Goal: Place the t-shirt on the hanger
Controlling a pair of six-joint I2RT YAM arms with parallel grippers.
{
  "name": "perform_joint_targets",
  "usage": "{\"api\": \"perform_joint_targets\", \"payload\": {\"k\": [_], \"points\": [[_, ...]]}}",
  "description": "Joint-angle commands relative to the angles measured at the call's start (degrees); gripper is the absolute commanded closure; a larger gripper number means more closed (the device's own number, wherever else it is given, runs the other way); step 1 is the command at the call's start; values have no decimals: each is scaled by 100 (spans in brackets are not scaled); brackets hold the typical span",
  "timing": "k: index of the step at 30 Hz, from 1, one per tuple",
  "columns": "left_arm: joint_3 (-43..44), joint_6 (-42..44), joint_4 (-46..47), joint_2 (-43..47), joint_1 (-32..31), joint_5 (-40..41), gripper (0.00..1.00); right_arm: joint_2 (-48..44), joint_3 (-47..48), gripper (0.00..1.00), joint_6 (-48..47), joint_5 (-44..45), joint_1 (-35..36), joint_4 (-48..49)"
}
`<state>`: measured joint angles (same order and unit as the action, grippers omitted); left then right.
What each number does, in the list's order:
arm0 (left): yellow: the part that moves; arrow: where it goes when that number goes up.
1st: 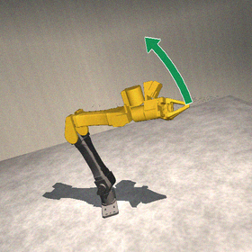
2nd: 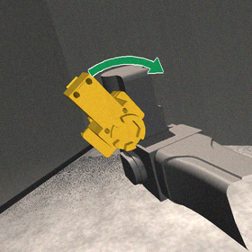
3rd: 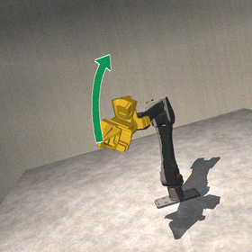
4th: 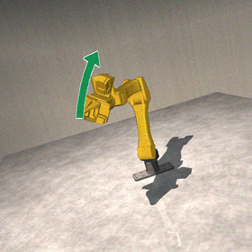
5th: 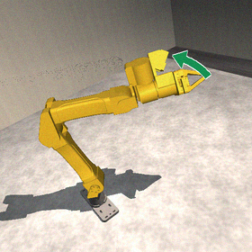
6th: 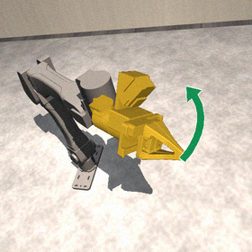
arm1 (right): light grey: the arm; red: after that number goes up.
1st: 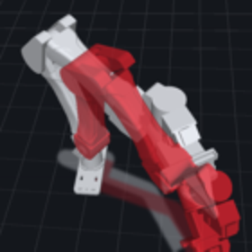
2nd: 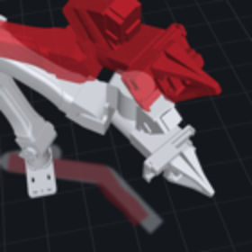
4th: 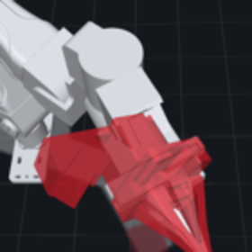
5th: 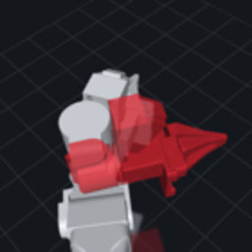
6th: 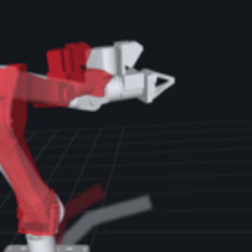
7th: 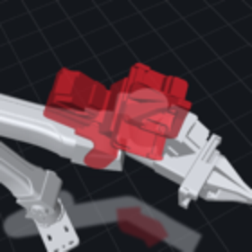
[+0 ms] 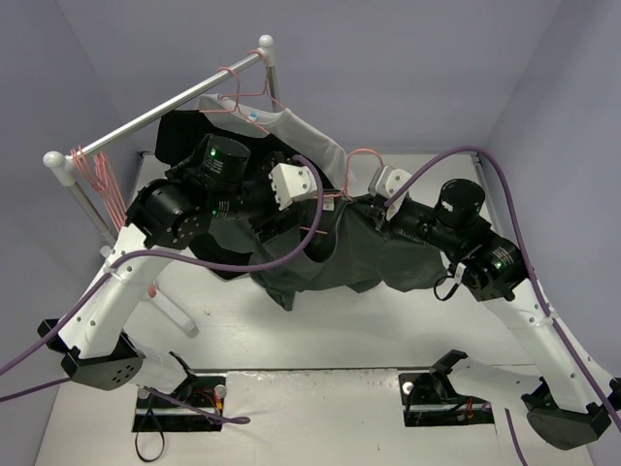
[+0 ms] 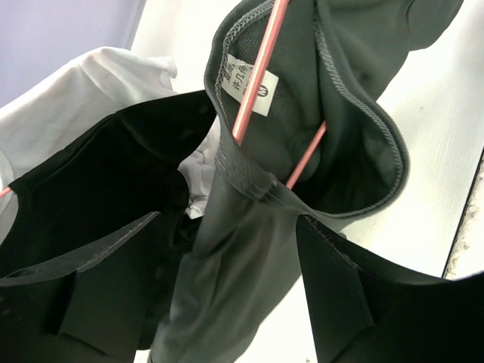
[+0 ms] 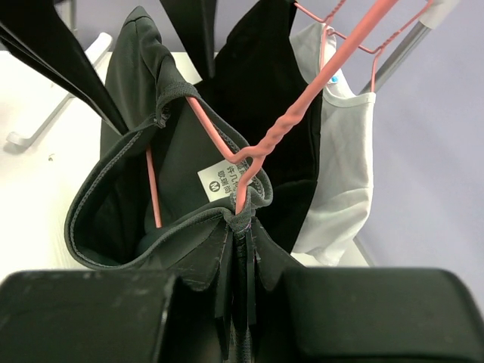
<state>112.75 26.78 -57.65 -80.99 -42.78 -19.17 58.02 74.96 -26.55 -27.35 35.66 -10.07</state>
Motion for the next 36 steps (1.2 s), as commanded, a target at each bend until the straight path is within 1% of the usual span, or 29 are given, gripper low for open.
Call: {"api": "perform_joint_targets", "payload": {"k": [1,6,12,13,15,16,18,19,20,26,29,32,34,36], "points": [[120,281,166,-18,144,-312,34,-95,69,100,123,-218,-15,690],[-113,317,175,-113,332,-678,37,-97,88,100,168,-279,-15,683],[9,339,184,-224,469,-1160,54,-80,-12,100,222,-271,-15,687],[39,356,184,-224,484,-1204,57,-75,-42,100,240,-276,-15,684],[89,404,184,-204,508,-1302,72,-83,-113,100,264,-253,-15,690],[92,416,184,-195,510,-1334,75,-89,-139,100,267,-247,-15,687],[70,443,184,-162,545,-1435,89,-106,-212,100,281,-201,-15,690],[44,451,184,-152,570,-1482,89,-109,-251,100,282,-195,-15,689],[19,450,184,-126,588,-1581,100,-143,-343,100,282,-109,-15,673],[-201,338,229,113,701,-1841,100,-385,-738,100,341,130,-24,669],[-606,185,510,306,710,-1746,100,-414,-790,99,361,201,-29,660],[-1070,-80,1073,635,718,-1610,100,-440,-846,92,365,355,-37,655],[-1496,-325,1587,905,723,-1452,100,-462,-929,82,395,470,-33,647],[-1674,-418,1851,1156,731,-1291,100,-492,-1023,78,439,595,-28,629]]}}
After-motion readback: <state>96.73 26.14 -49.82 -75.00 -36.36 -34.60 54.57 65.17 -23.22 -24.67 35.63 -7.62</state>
